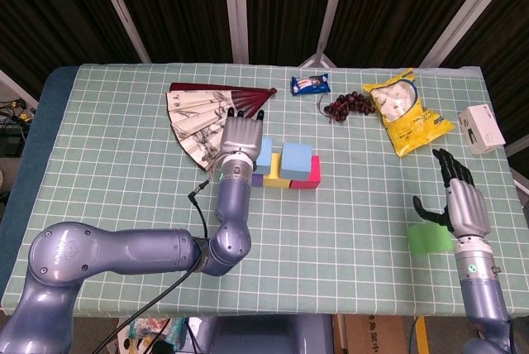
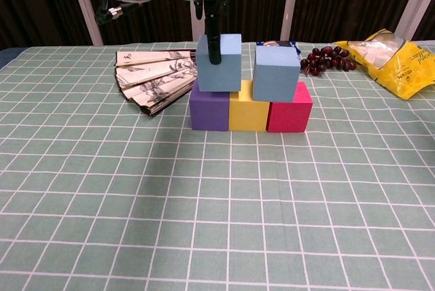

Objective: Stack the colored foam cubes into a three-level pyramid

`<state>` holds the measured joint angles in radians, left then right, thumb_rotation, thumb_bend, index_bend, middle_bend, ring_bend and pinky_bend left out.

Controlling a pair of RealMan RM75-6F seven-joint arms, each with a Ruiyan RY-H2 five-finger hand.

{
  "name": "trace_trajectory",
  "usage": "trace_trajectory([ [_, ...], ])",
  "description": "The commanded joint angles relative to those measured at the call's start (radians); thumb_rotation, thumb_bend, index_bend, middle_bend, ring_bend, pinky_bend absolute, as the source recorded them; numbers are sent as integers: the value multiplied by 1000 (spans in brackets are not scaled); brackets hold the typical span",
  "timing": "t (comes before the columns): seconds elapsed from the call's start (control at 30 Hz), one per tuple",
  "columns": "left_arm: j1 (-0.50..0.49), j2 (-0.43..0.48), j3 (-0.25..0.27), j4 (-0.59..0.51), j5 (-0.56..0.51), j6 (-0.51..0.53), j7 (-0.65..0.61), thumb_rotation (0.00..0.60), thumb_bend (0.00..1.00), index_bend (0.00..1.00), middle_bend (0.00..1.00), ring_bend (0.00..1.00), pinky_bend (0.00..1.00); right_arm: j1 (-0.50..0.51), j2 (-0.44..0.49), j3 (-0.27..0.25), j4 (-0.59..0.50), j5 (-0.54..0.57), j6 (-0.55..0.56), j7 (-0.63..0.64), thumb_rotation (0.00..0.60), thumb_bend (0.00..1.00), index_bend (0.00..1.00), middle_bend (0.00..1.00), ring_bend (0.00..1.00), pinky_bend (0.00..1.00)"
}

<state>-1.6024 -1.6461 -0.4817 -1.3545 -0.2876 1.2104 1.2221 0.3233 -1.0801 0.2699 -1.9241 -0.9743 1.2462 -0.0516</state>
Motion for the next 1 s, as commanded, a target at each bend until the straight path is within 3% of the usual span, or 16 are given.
trace_trajectory([
  [0.03, -1, -13, -14, 14, -4, -5, 16, 600, 351, 0, 450, 116, 33, 0, 0, 1, 0, 2, 1, 1, 600, 378, 0, 0, 0, 0],
  [1.0, -8, -98, -108, 99, 14, -5, 125, 600, 352, 0, 453, 116, 33, 4, 2, 0, 1, 11, -11, 10, 600, 378, 0, 0, 0, 0],
])
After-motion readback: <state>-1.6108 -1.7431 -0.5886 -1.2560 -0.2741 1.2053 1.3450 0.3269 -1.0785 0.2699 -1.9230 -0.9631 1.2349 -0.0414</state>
